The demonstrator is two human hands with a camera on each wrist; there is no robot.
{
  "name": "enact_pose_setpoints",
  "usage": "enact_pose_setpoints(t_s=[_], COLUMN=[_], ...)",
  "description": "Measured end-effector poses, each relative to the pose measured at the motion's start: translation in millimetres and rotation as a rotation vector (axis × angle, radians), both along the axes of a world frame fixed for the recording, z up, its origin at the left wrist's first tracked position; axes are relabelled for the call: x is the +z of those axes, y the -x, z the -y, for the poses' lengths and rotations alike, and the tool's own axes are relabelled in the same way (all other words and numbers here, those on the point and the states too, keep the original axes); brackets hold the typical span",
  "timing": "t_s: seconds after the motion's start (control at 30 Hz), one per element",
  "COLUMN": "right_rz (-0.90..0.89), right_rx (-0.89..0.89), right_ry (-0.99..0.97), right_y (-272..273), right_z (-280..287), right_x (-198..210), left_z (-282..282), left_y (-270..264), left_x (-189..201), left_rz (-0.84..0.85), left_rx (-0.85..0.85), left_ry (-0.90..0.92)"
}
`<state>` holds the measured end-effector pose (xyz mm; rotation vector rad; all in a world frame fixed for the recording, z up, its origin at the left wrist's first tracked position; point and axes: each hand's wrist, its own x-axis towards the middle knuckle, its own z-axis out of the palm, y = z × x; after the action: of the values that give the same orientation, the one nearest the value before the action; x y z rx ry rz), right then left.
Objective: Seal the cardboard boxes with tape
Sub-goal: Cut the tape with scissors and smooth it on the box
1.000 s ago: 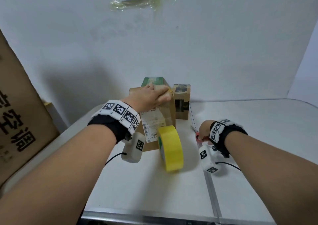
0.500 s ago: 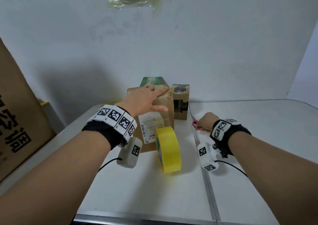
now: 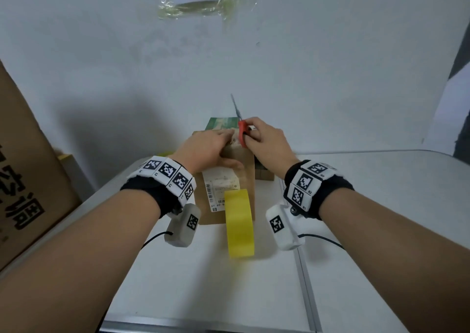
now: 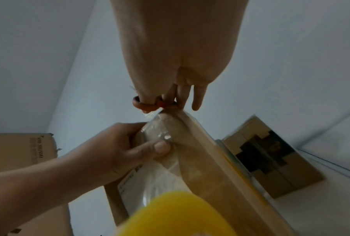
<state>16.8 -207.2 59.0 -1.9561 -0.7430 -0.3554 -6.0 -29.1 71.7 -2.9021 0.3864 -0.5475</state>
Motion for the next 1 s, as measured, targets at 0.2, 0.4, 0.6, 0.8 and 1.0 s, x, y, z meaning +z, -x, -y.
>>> enact_pose_setpoints(t_s=[0.2,0.4,0.6,0.8,1.0], right_rz=[0.03,0.114,0.162,0.269,0.294], right_rx=[0.004,-0.021,-0.122,-0.276,-0.304], right_ry=[0.042,0.168,0.236,0.404,0.437], right_y=[3,5,16,20,19], right_z=[-4,1,-6,-11,-10], right_x=[-11,-17,-13,-10,-11], left_z=[-1,-6,-1,20,25], left_y=[15,53,78,72,67], left_x=[-4,0,-23,-47,-64], left_rz=[0.024,0.319,-0.328,-0.59,-0.583], left_rx=[0.07,-0.014,0.254,0.319,0.267], left_ry=[0.097,1.235,1.442,1.431,1.536])
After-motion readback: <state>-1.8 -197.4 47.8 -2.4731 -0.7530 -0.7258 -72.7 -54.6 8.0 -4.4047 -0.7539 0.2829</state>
